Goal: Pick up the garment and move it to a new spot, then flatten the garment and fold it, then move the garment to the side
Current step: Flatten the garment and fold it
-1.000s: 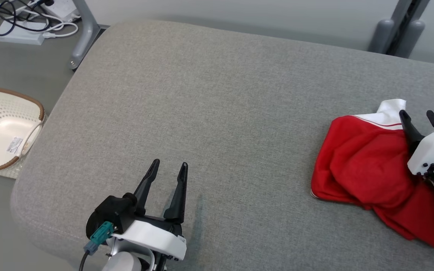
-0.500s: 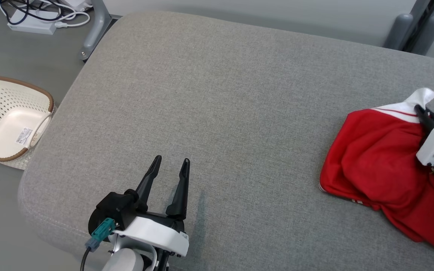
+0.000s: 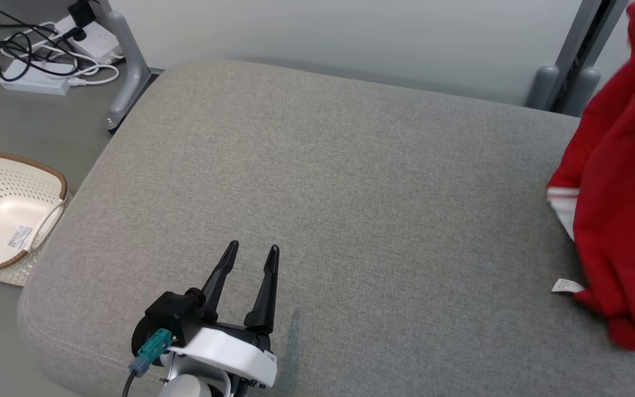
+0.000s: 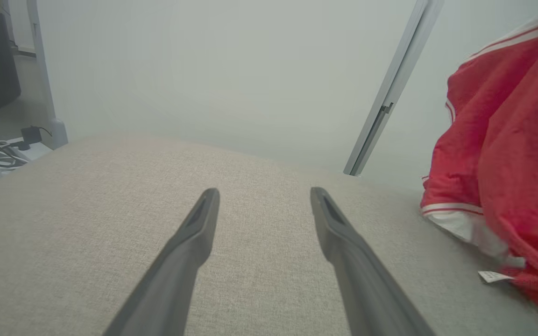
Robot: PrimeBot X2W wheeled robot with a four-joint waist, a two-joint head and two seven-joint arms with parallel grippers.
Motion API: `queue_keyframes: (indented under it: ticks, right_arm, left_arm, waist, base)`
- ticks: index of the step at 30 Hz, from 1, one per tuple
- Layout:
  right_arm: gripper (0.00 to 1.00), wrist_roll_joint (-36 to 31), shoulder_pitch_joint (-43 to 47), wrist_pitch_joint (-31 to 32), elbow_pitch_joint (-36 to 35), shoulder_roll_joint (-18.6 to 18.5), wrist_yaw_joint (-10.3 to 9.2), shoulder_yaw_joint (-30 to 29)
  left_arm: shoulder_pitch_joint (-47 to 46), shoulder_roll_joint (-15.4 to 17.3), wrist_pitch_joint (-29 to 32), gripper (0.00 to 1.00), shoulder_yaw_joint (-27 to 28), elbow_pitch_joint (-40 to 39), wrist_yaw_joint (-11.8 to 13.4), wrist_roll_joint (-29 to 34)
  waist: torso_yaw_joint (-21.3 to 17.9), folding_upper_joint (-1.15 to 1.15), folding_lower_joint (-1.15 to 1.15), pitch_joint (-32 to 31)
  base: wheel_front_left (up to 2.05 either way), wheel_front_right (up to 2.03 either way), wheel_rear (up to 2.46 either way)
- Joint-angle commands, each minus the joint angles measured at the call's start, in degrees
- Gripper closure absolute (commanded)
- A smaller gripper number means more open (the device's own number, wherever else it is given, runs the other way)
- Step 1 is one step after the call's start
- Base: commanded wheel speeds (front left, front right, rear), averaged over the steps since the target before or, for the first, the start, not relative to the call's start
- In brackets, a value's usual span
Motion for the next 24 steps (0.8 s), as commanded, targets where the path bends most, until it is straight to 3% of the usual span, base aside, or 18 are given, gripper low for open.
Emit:
queue_keyframes:
  ticks: [1,3,6,7,16,20,21,22,24]
  right_arm:
    - [1.00,-1.72,2.09,-0.22,-3.79,2.01,0.00,0.01]
    - [1.00,-2.82,4.26,-0.18,-7.83,3.94,0.00,2.27]
    - [1.00,-1.81,6.94,-0.20,-10.01,6.12,-0.01,10.26]
    - [1.00,-1.81,6.94,-0.20,-10.01,6.12,-0.01,10.26]
    - [1.00,4.95,12.83,-0.08,-8.64,14.73,-0.01,34.11]
    - [1.00,8.18,14.75,1.33,-8.23,17.97,-0.01,39.83]
    - [0.76,8.13,15.38,1.95,-7.66,18.45,-0.01,40.42]
    - [0.00,8.63,16.32,3.43,-7.19,19.10,-0.01,40.77]
    - [0.00,8.33,17.00,5.40,-7.25,19.90,-0.01,41.09]
  left_arm:
    - [0.69,0.25,-0.15,0.00,0.37,0.00,0.16,-0.04]
    - [1.06,0.29,-0.15,0.00,0.46,0.15,0.12,0.04]
    - [1.58,0.26,-0.15,0.00,0.50,0.34,-0.14,0.15]
    - [1.58,0.26,-0.15,0.00,0.50,0.34,-0.14,0.15]
    - [2.36,0.26,-0.15,0.00,0.90,0.37,-0.33,0.50]
    - [2.93,0.29,-0.15,0.00,1.10,0.52,-0.18,0.46]
    - [2.96,0.29,-0.15,0.00,1.13,0.51,-0.11,0.41]
    - [2.93,0.26,-0.15,0.00,1.13,0.49,-0.03,0.34]
    - [2.87,0.26,-0.15,0.00,1.22,0.39,0.00,0.18]
  waist:
    - [0.16,0.00,0.00,-1.02]
    - [0.36,0.00,0.00,-1.69]
    - [0.80,0.00,0.00,-2.46]
    - [0.80,0.00,0.00,-2.46]
    - [2.78,0.00,0.00,-3.30]
    - [3.02,0.00,0.00,-3.66]
    - [3.00,0.00,0.00,-3.76]
    - [2.94,0.00,0.00,-3.86]
    - [2.66,0.00,0.00,-4.09]
  base:
    - [0.00,0.00,0.00]
    - [0.00,0.00,0.00]
    - [0.00,0.00,0.00]
    - [0.00,0.00,0.00]
    - [0.00,0.00,0.00]
    - [0.00,0.00,0.00]
    - [0.00,0.00,0.00]
    - [0.00,0.00,0.00]
    - [0.00,0.00,0.00]
